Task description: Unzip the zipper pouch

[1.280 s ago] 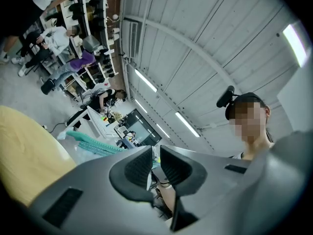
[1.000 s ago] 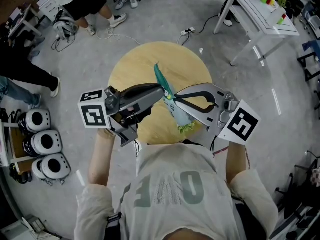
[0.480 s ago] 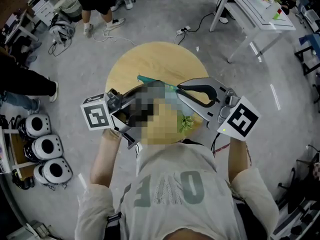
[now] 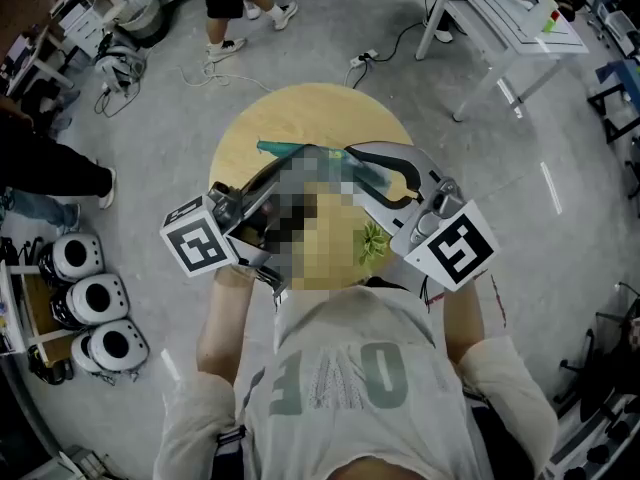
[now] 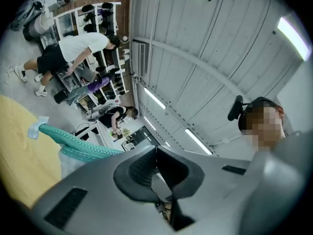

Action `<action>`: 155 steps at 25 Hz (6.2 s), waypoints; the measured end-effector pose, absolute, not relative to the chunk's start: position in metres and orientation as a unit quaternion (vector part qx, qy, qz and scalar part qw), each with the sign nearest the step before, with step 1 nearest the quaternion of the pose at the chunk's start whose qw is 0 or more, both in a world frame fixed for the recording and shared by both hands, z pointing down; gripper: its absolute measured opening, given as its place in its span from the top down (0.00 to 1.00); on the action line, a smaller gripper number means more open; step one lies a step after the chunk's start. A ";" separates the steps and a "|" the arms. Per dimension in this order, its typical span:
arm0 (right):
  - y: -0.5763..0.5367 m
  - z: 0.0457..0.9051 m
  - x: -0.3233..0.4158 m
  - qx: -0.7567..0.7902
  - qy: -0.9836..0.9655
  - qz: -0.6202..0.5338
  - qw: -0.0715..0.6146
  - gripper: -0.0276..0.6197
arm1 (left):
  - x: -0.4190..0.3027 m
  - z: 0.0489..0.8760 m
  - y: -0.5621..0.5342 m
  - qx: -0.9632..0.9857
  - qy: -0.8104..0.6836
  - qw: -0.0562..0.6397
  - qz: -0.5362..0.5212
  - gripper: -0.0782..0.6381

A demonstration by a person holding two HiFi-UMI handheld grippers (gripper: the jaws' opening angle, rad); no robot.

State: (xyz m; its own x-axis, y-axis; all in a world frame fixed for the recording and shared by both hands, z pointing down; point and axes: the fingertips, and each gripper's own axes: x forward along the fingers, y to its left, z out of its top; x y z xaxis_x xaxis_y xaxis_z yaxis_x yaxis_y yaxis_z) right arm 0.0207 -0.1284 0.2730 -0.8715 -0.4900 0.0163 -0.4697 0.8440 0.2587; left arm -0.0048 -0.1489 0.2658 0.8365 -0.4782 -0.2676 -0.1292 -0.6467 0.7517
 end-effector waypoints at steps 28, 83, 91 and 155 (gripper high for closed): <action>-0.106 0.226 0.055 0.250 -0.961 -0.092 -0.074 0.91 | -0.060 0.324 -0.167 0.836 -0.313 0.399 -0.209 0.85; -0.249 0.506 0.039 0.232 -0.854 -0.211 0.414 0.91 | -0.131 0.276 -0.176 0.787 -0.604 0.044 -0.116 0.85; -0.236 0.558 0.024 0.223 -0.840 -0.211 0.447 0.91 | -0.138 0.284 -0.169 0.771 -0.631 0.019 -0.088 0.85; -0.210 0.282 0.067 0.497 -0.859 -0.123 0.027 0.90 | -0.102 0.256 -0.177 0.779 -0.618 -0.073 -0.080 0.85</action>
State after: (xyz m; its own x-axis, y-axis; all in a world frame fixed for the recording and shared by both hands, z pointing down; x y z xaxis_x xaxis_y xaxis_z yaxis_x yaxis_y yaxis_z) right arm 0.0674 -0.2100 0.2820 -0.5050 -0.8598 -0.0756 -0.8463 0.4761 0.2389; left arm -0.1021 -0.1772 0.2563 0.2231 -0.9508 -0.2149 -0.9742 -0.2255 -0.0138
